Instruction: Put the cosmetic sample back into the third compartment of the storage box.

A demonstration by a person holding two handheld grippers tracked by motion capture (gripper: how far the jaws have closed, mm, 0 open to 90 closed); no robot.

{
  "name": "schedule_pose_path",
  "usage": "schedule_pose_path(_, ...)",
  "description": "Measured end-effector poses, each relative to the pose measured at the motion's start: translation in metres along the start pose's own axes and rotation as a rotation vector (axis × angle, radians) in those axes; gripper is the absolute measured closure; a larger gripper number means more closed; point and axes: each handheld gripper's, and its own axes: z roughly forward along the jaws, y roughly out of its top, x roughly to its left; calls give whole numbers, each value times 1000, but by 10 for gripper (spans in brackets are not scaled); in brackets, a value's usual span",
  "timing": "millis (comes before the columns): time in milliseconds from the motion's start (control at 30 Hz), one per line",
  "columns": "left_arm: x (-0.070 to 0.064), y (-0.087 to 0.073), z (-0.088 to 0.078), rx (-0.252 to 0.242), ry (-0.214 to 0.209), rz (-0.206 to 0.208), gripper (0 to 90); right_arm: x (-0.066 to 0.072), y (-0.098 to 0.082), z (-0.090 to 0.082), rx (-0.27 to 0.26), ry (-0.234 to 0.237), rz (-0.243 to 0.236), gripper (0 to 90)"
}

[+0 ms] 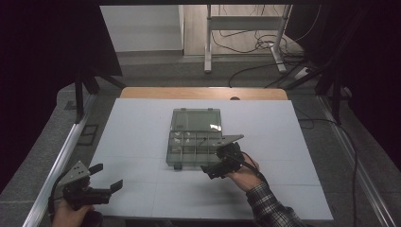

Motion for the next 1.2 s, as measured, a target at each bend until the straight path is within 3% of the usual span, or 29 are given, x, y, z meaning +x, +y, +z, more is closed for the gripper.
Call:
schedule_pose_path(467, 0, 0, 0, -3, -15, 4, 0, -2, -12, -15, -12, -1, 24, 0)
schedule_pose_path(1200, 2, 0, -1, -10, -10, -14, 3, -7, -27, -39, -21, -41, 27, 5)
